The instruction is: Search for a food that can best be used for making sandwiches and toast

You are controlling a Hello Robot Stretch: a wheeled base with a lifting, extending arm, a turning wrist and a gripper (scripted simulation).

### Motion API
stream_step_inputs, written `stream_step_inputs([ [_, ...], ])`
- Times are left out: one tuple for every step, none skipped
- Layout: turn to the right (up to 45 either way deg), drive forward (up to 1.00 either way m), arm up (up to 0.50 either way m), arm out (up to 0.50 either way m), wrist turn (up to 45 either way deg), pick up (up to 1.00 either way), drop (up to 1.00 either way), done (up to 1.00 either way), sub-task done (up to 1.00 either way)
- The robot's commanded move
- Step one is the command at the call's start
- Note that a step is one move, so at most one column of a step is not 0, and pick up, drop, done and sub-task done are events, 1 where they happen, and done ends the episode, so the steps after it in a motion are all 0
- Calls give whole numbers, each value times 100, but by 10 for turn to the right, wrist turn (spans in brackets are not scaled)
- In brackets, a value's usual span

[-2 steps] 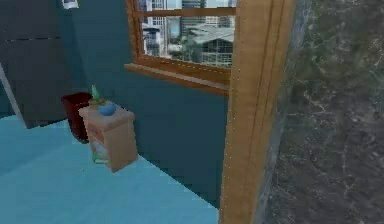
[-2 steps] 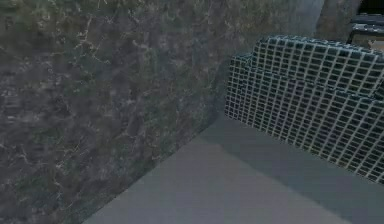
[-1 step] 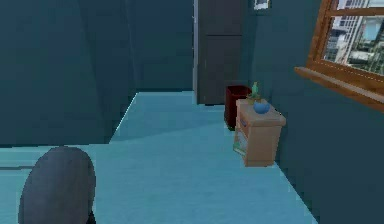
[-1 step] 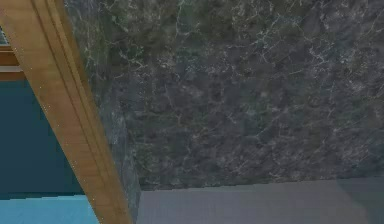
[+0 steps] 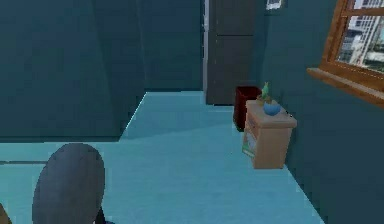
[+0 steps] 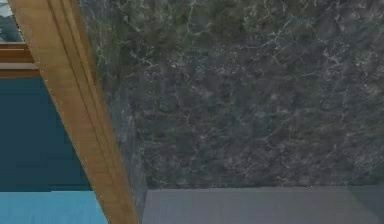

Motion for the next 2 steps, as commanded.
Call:
stream_step_inputs([
  [420,0,0,0,0,0,0,0,0],
  [0,20,0,0,0,0,0,0,0],
])
